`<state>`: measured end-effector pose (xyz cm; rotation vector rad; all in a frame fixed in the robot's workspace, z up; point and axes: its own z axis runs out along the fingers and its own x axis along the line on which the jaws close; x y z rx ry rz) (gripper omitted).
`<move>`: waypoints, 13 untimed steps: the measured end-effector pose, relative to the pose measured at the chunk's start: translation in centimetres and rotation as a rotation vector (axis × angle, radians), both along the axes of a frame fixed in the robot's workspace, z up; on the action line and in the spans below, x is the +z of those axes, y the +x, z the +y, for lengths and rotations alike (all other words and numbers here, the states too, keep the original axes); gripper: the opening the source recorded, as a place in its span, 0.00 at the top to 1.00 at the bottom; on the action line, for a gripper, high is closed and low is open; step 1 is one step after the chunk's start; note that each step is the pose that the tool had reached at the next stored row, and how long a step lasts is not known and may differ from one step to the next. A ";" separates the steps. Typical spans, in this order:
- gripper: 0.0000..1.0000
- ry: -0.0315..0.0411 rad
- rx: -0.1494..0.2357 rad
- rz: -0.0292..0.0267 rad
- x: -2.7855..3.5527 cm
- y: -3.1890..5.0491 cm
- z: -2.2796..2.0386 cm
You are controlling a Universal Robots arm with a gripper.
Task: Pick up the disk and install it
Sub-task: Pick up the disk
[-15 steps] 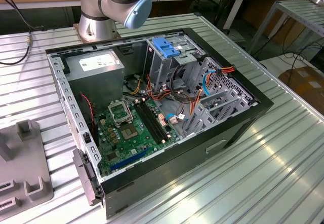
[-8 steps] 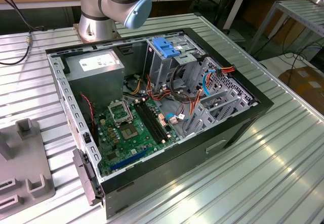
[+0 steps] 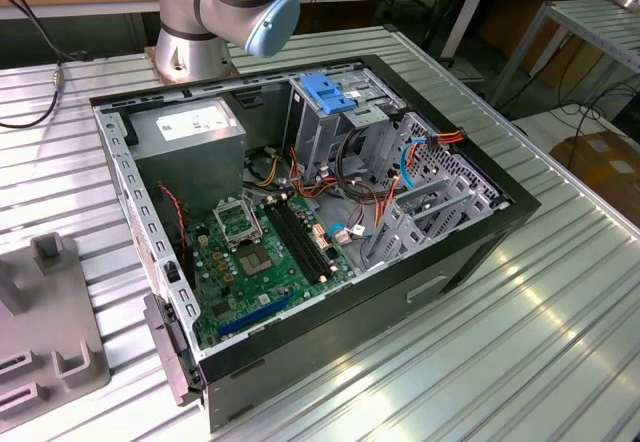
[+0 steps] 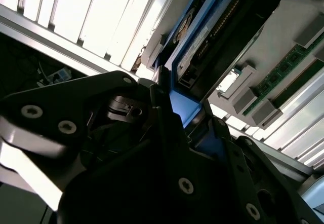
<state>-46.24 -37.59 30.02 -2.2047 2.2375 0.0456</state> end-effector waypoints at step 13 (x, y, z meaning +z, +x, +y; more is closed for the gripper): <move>0.63 0.0000 0.007 0.0000 0.00 0.00 -0.06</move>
